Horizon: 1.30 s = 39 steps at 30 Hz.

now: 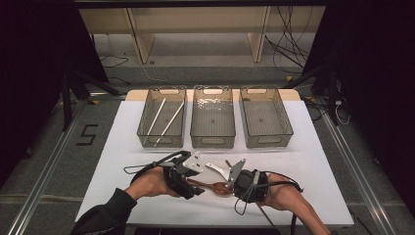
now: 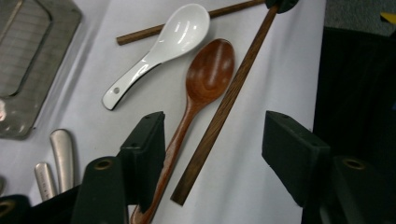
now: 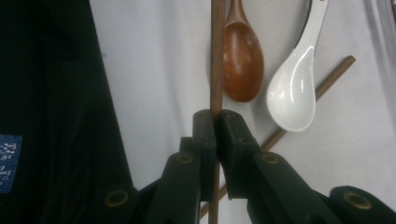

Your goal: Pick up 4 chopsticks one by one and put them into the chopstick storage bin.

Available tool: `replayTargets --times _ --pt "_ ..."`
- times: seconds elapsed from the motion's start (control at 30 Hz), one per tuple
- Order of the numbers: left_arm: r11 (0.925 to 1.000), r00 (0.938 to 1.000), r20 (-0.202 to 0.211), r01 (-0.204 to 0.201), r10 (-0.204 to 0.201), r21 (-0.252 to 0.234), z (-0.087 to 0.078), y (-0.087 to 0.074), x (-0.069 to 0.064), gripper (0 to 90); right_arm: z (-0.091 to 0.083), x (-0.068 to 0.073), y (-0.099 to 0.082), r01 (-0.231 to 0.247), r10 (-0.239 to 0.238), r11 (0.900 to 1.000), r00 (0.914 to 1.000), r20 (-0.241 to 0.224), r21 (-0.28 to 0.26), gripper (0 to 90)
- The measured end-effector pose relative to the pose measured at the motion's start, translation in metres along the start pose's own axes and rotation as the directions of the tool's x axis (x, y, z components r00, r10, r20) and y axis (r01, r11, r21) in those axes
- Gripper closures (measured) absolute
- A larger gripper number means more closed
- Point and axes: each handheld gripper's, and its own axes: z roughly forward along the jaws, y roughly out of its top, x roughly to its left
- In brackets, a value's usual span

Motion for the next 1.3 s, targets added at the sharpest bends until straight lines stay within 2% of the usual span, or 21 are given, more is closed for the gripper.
replayTargets --times 0.03,0.07,0.2,0.27,0.4,0.43,0.5,0.77,0.9,1.03,1.13,1.3 --pt "0.9999 0.9999 0.003 -0.012 0.012 0.007 0.001 0.0 -0.002 42.2 0.0 0.0 0.0 0.02 -0.02 0.9998 0.9998 -0.007 0.003 85.6" --pt "0.9996 0.9996 0.012 -0.024 0.024 0.018 0.003 0.001 -0.003 43.8 0.001 0.001 0.001 0.014 -0.014 0.9999 0.9998 -0.011 -0.003 85.6" --pt "0.9972 0.9979 0.024 -0.061 0.06 0.044 0.009 0.001 -0.006 49.2 0.003 0.001 0.001 0.039 -0.039 0.9992 0.999 -0.022 0.006 85.6" --pt "0.9966 0.9972 0.033 -0.068 0.067 0.046 0.01 0.001 -0.007 51.9 0.004 0.002 0.002 0.035 -0.034 0.9993 0.9991 -0.026 0.012 85.6" --pt "0.9951 0.9965 0.042 -0.075 0.072 0.064 0.011 0.0 -0.007 57.3 0.005 0.003 0.002 0.055 -0.054 0.9984 0.9979 -0.035 0.016 85.6" --pt "0.9949 0.9963 0.046 -0.076 0.073 0.066 0.011 0.0 -0.007 58.5 0.005 0.004 0.002 0.045 -0.045 0.9988 0.9983 -0.037 0.017 85.6" --pt "0.9939 0.9955 0.049 -0.084 0.081 0.071 0.011 0.0 -0.008 61.4 0.005 0.004 0.002 0.066 -0.065 0.9976 0.9972 -0.037 0.021 85.6" --pt "0.9905 0.9923 0.064 -0.111 0.106 0.082 0.014 0.0 -0.009 71.0 0.004 0.006 0.003 0.066 -0.065 0.9976 0.997 -0.043 0.021 85.5" --pt "0.9873 0.9898 0.077 -0.127 0.12 0.096 0.014 -0.001 -0.009 75.4 0.004 0.006 0.002 0.084 -0.084 0.9964 0.9953 -0.049 0.01 85.5" --pt "0.9819 0.9846 0.094 -0.157 0.147 0.106 0.015 -0.002 -0.011 78.4 0.003 0.007 0.002 0.096 -0.095 0.9954 0.994 -0.055 0.008 85.5" --pt "0.9803 0.9823 0.115 -0.161 0.148 0.115 0.015 -0.002 -0.011 79.9 0.003 0.008 0.002 0.105 -0.105 0.9945 0.9931 -0.054 0.002 85.3" --pt "0.9796 0.9778 0.136 -0.174 0.159 0.101 0.014 -0.002 -0.013 82.5 0.001 0.007 0.001 0.103 -0.102 0.9947 0.9937 -0.046 0.0 82.9"
